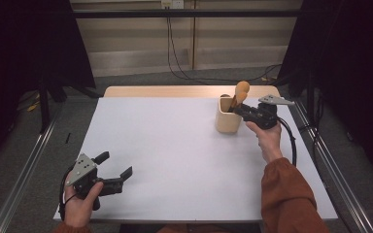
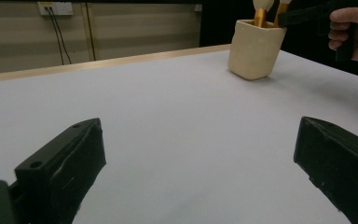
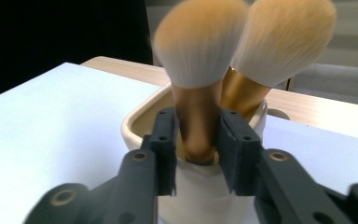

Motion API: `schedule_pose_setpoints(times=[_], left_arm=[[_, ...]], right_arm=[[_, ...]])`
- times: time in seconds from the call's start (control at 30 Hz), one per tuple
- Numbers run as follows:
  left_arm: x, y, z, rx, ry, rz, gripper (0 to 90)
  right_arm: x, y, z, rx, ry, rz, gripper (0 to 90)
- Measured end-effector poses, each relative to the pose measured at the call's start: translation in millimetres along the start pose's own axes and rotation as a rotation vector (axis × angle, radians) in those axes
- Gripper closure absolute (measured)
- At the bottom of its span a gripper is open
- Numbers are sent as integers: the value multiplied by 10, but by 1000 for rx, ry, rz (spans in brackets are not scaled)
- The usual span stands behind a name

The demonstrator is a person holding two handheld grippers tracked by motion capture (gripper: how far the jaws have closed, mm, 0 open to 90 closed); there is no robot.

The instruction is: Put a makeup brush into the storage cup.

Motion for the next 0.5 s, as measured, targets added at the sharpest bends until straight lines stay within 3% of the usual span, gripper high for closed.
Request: schedule_pose_setpoints(times=[0.5], left_arm=[[9, 2, 4, -4, -2, 0, 20]], right_arm=[[-93, 10, 10, 22, -12, 12, 309]])
Point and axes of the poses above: each handheld gripper's, and its own axes: x roughly forward along the jaws, y roughly out of its top, z roughly to its right, the point moved 5 cm from there along x, roughly forward along the jaws, and after that the axes turned 2 degrees about x, right-handed, at the moved point
